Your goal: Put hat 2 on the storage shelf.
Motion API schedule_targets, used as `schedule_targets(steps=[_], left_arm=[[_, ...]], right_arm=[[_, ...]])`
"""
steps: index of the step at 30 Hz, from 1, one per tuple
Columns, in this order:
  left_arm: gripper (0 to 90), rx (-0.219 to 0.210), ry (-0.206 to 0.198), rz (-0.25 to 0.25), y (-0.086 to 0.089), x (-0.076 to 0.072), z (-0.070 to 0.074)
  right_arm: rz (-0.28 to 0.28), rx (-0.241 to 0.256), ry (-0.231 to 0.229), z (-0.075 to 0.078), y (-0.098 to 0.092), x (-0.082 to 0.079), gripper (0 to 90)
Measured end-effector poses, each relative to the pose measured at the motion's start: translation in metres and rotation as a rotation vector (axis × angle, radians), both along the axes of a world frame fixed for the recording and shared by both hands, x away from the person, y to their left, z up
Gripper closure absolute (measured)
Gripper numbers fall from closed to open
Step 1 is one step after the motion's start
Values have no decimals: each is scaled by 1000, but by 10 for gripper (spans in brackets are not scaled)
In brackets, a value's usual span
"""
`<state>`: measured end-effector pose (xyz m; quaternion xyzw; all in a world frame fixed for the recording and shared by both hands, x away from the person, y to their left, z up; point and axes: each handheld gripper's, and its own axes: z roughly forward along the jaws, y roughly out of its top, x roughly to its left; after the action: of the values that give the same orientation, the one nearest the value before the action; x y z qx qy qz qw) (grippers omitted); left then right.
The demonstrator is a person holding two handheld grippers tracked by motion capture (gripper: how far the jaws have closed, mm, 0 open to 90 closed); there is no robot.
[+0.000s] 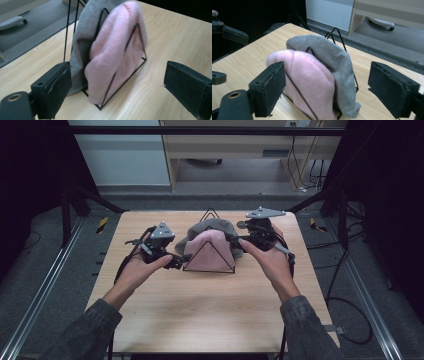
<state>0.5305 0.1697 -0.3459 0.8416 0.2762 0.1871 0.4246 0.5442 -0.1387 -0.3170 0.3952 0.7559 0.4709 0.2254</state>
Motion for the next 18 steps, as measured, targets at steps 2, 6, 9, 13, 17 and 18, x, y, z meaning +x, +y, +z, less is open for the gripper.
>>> schedule_targets(steps=[2, 6, 9, 13, 17, 18], left_arm=[[51, -1, -1, -6, 4, -9, -1], [50, 24, 12, -2, 19, -26, -14], [60, -7, 17, 4, 31, -35, -19], [59, 12, 39, 4, 42, -44, -30], [59, 54, 55, -2, 49, -51, -44], [57, 70, 64, -9, 51, -52, -48]], right_arm=[[9, -8, -11, 0, -3, -11, 121], [29, -44, 3, -13, -11, -33, 94], [26, -61, 18, -24, -18, -45, 90], [19, -96, 39, -42, -30, -59, 89], [-2, -117, 81, -62, -44, -67, 89], [-9, -120, 90, -66, -47, -68, 90]])
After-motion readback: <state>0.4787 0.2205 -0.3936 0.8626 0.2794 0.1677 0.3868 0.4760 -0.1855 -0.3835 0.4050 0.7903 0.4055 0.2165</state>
